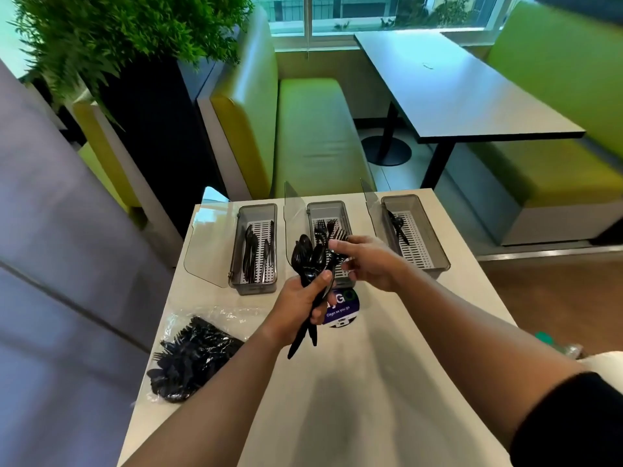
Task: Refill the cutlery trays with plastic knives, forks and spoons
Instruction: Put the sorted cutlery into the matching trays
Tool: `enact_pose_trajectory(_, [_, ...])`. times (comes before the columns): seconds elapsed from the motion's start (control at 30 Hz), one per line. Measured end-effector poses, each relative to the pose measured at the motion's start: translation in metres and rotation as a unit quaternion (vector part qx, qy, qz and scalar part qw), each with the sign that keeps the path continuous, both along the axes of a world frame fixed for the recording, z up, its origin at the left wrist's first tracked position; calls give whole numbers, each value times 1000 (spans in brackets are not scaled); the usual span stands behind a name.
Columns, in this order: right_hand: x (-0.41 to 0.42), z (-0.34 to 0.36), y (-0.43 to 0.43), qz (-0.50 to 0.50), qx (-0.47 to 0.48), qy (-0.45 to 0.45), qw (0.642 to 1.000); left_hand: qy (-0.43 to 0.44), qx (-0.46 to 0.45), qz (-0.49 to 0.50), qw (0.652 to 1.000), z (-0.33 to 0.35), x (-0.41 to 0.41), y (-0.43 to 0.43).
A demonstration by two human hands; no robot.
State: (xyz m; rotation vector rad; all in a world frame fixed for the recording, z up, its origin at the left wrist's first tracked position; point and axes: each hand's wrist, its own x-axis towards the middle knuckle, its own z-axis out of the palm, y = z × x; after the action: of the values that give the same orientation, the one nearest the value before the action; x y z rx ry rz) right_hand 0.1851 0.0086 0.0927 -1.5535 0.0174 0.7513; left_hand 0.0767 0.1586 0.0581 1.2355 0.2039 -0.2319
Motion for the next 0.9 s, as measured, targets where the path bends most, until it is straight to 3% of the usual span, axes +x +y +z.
enact_pose_trajectory(0.17, [-8,-12,-2,-16,98,87,991,6,0,-6,1000,-3,3,-6])
enact_pose_trajectory(0.47, [13,0,-2,-112,135,83,981,13,5,-11,1000,-8,8,-7])
enact_pose_trajectory(0.67, [57,11,0,-226,243,129,934,20,10,7,1000,-17,6,6])
enact_pose_trajectory(0.77, [78,13,11,-256,195,120,939,24,11,13,1000,-19,5,10])
enact_pose_trajectory(0.9, [95,-8,32,-172,68,110,977,35,10,24,999,-18,6,15])
